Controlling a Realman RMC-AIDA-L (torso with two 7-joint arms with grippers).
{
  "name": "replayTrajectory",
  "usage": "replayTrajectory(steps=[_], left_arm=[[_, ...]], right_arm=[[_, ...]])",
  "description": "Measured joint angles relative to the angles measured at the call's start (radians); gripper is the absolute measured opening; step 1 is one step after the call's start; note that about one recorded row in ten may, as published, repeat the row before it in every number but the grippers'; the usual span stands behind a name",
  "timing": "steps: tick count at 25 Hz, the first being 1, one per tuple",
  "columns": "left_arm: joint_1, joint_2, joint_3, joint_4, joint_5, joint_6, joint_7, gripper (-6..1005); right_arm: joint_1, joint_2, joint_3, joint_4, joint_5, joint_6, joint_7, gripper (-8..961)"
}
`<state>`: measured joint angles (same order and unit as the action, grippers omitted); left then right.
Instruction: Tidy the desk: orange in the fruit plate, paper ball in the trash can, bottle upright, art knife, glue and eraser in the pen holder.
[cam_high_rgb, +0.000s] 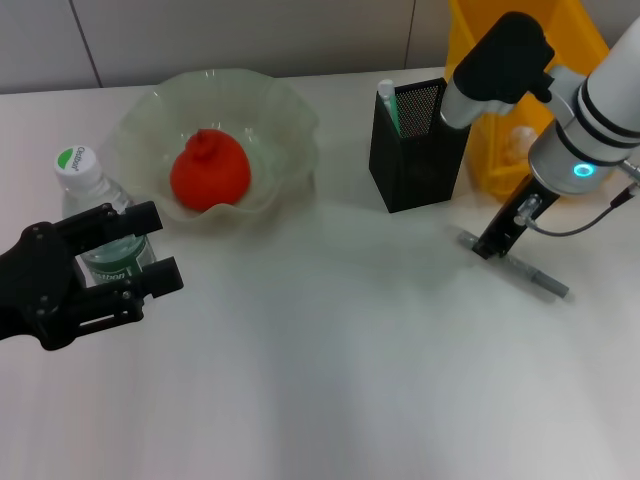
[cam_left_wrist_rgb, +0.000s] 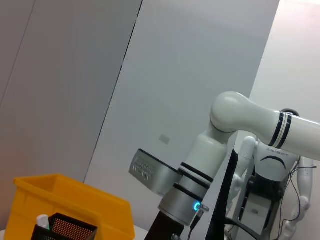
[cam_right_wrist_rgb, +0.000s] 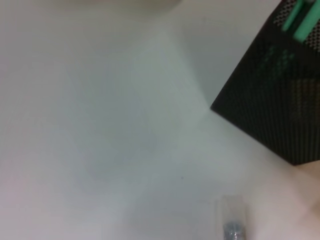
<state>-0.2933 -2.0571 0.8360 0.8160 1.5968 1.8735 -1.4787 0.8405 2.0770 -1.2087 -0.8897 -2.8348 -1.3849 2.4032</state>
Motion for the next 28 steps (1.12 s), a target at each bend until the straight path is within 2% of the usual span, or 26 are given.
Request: replayTrajectory(steps=[7, 13, 17, 28], left_arm=[[0.0, 0.002, 0.0, 0.0, -0.001, 0.001, -0.001, 789], [-0.002, 0.002, 0.0, 0.0, -0.001, 0.0, -0.002, 789], [-0.003, -0.001, 0.0, 0.0, 0.0, -0.003, -0.002, 789], [0.002, 0.001, 0.0, -0.009, -0.002, -0.004, -0.001, 789]], right_arm=[[-0.006, 0.001, 0.0, -0.068, 0.017, -0.047, 0.016, 124], [-0.016, 0.004, -0.032, -0.181, 0.144, -0.1, 0.008, 123], [-0.021, 0.004, -0.04, -0.263, 0.235, -0.04, -0.016, 123], [-0.071, 0.004, -0.035, -0.316, 0.5, 0.133, -0.169, 121]])
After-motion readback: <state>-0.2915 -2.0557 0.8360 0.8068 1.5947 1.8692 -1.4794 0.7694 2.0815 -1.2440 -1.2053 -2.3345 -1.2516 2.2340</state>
